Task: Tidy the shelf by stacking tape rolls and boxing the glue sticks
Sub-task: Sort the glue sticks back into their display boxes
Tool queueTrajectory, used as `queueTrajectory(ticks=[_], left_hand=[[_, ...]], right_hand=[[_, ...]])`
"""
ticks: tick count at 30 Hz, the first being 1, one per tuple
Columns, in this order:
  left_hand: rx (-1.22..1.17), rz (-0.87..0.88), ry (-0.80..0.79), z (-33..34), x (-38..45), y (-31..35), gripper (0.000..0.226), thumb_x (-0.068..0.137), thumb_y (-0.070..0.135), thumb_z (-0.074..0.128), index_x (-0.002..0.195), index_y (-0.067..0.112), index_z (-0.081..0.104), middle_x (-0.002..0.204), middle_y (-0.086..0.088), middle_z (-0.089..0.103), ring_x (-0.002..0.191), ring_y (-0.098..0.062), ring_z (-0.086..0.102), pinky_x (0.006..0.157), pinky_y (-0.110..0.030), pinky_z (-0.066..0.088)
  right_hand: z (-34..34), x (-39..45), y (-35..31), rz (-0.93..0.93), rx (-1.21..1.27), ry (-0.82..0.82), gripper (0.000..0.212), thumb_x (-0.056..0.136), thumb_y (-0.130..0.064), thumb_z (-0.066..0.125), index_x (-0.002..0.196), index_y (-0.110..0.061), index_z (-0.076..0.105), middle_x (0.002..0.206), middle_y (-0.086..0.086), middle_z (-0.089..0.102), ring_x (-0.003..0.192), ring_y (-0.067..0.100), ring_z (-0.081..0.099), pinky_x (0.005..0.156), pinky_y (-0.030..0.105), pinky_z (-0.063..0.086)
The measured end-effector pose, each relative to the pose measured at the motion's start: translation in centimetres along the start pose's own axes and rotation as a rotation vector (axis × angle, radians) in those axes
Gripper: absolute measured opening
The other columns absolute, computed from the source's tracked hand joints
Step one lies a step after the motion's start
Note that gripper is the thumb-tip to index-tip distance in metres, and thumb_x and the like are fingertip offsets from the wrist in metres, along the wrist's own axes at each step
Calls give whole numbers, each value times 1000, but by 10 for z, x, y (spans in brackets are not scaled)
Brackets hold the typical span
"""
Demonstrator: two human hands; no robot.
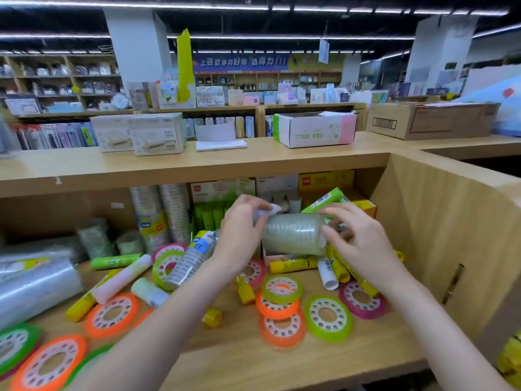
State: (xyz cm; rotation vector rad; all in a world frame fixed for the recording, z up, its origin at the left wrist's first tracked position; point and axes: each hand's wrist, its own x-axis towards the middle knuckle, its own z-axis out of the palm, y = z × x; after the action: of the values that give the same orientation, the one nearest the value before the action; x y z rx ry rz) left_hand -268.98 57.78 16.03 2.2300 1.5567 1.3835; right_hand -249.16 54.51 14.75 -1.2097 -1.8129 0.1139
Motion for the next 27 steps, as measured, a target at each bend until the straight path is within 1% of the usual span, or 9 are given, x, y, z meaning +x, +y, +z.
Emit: queueTrajectory(ticks=[3,6,10,12,14,19,22,25,27], left_hand=[[177,-44,-171,7,8,-1,25,94,14,50,114,16,64,114,-9,50,111,-26,45,80,-25,31],[272,20,-205,0,7,0,33,95,18,45,127,20,55,135,-6,42,122,-25,35,95,-28,26],[351,91,-243,-19,-19,-12,39,95,23,46,133,21,48,146,2,36,136,-16,26,111,-29,10],[446,85,-318,-27,-35,-21,43,97,29,42,139,21,39,149,8,31,141,-9,16,113,-30,-3],[499,85,-363,-31,-46,-27,50,98,33,38,145,21,27,152,11,22,142,-5,8,113,-31,-10],[423,109,-345,-33,-50,-28,51,98,31,38,146,20,23,154,7,19,142,-7,10,114,-27,-5],[353,132,-287,-31,-54,-27,46,96,28,43,140,17,38,148,1,34,138,-15,25,114,-33,5],[304,223,-277,-31,-62,-26,49,85,38,37,123,17,60,129,-6,56,121,-28,50,106,-47,27],[317,260,-312,-29,-66,-24,57,81,46,27,122,24,60,131,0,54,122,-24,48,108,-45,24]], right_hand=[[9,-3,5,7,-156,-254,66,79,-36,68,137,-26,36,133,-8,37,123,11,36,101,29,35],[17,0,4,2,-268,-227,75,76,-34,72,139,-30,30,137,-6,35,125,18,32,102,39,36],[8,3,-1,16,-59,-174,74,69,-24,79,130,-30,39,126,-8,43,118,14,39,97,29,37],[1,3,-6,-2,50,-130,74,68,-20,80,128,-35,38,124,-13,43,116,5,40,94,21,36],[-5,1,-10,-11,69,-95,72,68,-20,79,126,-36,39,123,-13,44,113,2,42,94,24,39],[-16,-6,-9,84,167,29,63,68,-28,79,123,-35,49,122,-14,49,109,10,52,91,38,49],[-20,-11,-11,101,156,43,63,67,-31,78,122,-35,50,120,-16,49,105,9,53,89,39,50],[-19,-18,-16,73,107,25,65,65,-30,80,122,-32,50,118,-23,46,108,8,52,92,42,48],[-19,-21,-19,41,64,39,66,64,-32,80,123,-31,50,116,-24,45,108,8,51,92,43,47]])
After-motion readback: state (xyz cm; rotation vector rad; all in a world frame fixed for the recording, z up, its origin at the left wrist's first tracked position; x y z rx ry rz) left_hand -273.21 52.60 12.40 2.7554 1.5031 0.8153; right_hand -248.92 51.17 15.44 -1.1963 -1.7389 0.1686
